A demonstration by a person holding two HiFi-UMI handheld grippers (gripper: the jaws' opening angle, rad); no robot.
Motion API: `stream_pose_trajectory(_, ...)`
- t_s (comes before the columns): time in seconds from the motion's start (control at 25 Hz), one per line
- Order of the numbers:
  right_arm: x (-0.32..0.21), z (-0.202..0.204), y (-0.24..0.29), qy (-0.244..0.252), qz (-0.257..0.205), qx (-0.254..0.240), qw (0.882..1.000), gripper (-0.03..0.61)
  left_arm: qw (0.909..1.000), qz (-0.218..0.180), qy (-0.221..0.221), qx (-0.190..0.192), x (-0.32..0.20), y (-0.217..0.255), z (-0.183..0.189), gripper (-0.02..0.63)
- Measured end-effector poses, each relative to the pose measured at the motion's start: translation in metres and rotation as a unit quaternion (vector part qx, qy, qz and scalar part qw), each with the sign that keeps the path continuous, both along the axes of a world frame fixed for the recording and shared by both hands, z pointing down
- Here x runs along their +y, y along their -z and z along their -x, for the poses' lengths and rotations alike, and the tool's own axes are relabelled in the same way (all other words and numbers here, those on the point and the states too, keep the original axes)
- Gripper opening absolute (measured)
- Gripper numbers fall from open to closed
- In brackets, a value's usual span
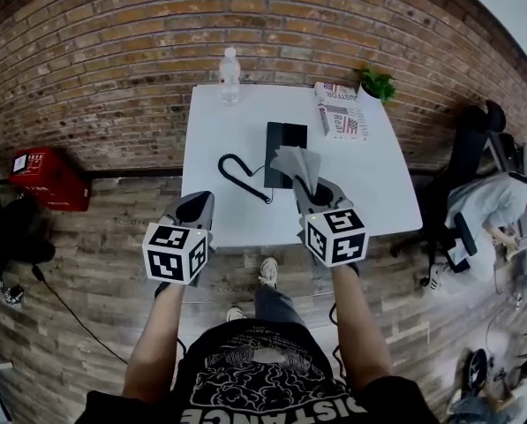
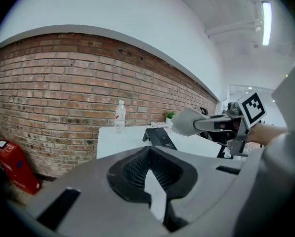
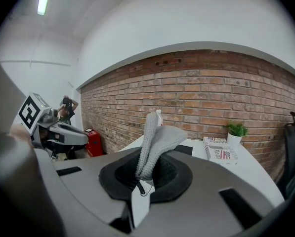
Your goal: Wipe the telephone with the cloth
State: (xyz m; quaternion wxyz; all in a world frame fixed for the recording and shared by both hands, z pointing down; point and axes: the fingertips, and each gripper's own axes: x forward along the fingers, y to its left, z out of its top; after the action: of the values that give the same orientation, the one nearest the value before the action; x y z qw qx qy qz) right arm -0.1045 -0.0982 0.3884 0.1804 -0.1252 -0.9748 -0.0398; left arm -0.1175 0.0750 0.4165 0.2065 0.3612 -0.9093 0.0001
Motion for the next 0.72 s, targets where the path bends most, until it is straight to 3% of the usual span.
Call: stream_pose_trajectory(0.72, -0.039, 0.140, -0.036, 0.023, 0.008, 0.029, 0.999, 0.012, 0.9985, 0.013, 0.045, 0.027, -0.027, -0.023, 0.103, 0.006)
